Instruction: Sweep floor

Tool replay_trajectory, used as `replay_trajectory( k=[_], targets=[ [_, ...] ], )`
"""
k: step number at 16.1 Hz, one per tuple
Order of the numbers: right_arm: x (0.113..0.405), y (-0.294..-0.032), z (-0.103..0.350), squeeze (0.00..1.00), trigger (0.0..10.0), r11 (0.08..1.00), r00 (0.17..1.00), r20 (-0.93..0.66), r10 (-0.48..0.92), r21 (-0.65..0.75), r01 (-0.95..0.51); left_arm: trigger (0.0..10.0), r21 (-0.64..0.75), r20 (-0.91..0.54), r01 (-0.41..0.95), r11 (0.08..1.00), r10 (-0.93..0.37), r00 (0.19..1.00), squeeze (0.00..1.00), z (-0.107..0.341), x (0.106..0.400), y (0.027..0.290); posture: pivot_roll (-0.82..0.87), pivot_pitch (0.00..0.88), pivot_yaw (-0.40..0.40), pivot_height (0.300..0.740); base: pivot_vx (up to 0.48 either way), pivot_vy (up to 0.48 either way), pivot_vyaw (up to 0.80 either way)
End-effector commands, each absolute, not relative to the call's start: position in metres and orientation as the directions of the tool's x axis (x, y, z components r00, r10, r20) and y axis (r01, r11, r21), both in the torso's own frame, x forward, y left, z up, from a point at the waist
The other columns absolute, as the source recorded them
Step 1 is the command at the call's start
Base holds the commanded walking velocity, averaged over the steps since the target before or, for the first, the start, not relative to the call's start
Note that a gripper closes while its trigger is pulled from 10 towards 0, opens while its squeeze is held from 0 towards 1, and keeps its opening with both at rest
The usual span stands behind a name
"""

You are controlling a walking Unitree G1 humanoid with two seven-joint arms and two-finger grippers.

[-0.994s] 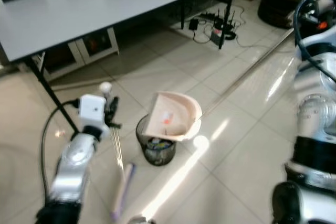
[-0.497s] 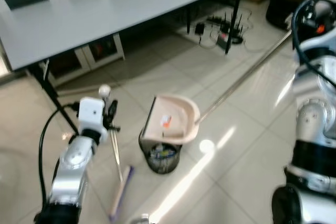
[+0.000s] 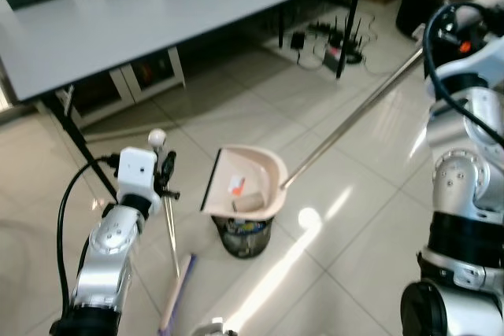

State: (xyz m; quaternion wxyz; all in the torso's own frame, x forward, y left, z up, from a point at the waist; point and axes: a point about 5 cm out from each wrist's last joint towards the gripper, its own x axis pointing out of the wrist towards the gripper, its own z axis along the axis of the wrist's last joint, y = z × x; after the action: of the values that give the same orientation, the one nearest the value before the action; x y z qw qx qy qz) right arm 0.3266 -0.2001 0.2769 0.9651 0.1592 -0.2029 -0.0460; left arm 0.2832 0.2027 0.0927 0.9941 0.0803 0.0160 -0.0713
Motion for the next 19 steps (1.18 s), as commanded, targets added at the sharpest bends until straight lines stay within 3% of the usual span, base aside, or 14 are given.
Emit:
replay_trajectory(
  k=[1, 6, 11, 15, 19],
  targets=[
    [0.324, -0.196, 0.289, 0.00, 10.0, 0.943, 0.888, 0.439, -0.136, 0.333, -0.020, 10.0, 0.176, -0.013, 0.144, 0.974, -0.144, 0.990, 0.00, 0.100, 0.284, 0.204, 0.04, 0.010, 0.065, 0.740, 0.000, 0.000, 0.00],
    [0.330, -0.184, 0.291, 0.00, 10.0, 0.976, 0.866, 0.498, -0.052, 0.209, -0.061, 10.0, 0.174, -0.011, 0.145, 0.974, -0.146, 0.989, 0.00, 0.103, 0.289, 0.204, 0.04, 0.026, 0.076, 0.740, 0.000, 0.000, 0.00],
    [0.333, -0.153, 0.282, 0.00, 10.0, 0.985, 0.841, 0.526, 0.124, 0.040, -0.170, 10.0, 0.183, -0.013, 0.162, 0.970, -0.163, 0.987, 0.00, 0.103, 0.290, 0.200, 0.04, 0.032, 0.073, 0.740, 0.000, 0.000, 0.00],
    [0.323, -0.117, 0.270, 0.00, 10.0, 0.944, 0.783, 0.528, 0.328, -0.203, -0.258, 10.0, 0.191, -0.014, 0.166, 0.968, -0.166, 0.986, 0.00, 0.103, 0.290, 0.201, 0.05, 0.030, 0.069, 0.740, 0.000, 0.000, 0.00],
    [0.315, -0.092, 0.261, 0.00, 10.0, 0.896, 0.729, 0.522, 0.442, -0.298, -0.330, 10.0, 0.193, -0.002, 0.168, 0.967, -0.171, 0.985, 0.00, 0.107, 0.295, 0.197, 0.05, 0.033, 0.069, 0.740, 0.000, 0.000, 0.00]
  ],
)
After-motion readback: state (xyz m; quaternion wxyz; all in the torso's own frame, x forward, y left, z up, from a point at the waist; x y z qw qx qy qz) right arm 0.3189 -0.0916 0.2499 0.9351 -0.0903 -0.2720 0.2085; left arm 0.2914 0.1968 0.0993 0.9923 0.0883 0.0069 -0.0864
